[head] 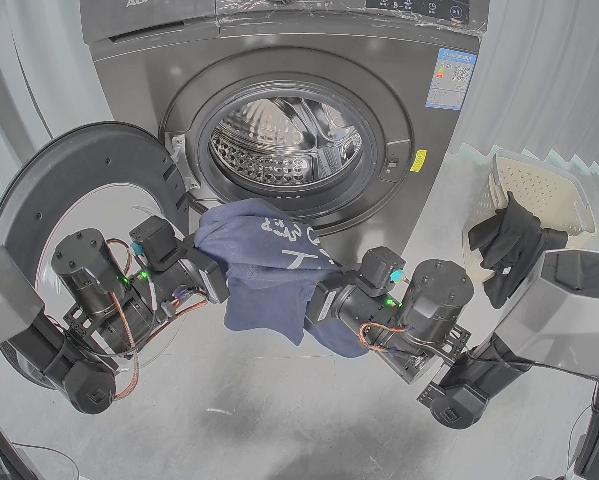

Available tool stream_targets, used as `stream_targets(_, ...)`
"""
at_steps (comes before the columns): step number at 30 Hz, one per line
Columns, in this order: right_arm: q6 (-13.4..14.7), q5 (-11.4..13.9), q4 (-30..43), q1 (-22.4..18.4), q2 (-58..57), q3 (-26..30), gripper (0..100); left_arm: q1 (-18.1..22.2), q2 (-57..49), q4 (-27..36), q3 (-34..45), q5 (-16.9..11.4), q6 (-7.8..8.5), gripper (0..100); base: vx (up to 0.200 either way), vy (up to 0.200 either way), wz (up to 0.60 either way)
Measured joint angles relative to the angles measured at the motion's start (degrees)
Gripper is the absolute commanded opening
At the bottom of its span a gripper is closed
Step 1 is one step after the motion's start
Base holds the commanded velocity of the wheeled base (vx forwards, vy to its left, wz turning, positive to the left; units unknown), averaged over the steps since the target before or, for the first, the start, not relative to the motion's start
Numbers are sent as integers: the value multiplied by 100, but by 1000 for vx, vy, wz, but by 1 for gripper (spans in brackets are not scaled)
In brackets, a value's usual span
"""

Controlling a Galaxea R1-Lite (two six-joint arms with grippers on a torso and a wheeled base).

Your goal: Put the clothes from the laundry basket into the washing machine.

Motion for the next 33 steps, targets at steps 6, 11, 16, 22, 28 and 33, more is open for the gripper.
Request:
stream_targets(6, -2, -1, 16, -46, -49, -69, 0, -20, 24, 2, 83, -5, 20, 0, 0, 0, 0)
stream_targets(11, -5, 0, 33, -102, -151, -100, 0, 49, 151, 18, 278, -27, 52, 100, 0, 0, 0)
stream_targets(16, -32, -4, 88, -210, -347, -191, 0, 140, 336, 13, 611, -40, 83, 100, 0, 0, 0)
stream_targets(22, -82, -6, 257, -395, -525, -458, 0, 104, 633, 11, 1011, -84, 377, 100, 0, 0, 0)
stream_targets(28, -112, -1, 293, -458, -560, -712, 0, -201, 813, 13, 1159, -410, 651, 100, 0, 0, 0)
stream_targets(33, -137, 0, 299, -469, -488, -830, 0, -446, 848, 9, 978, -539, 662, 100, 0, 0, 0)
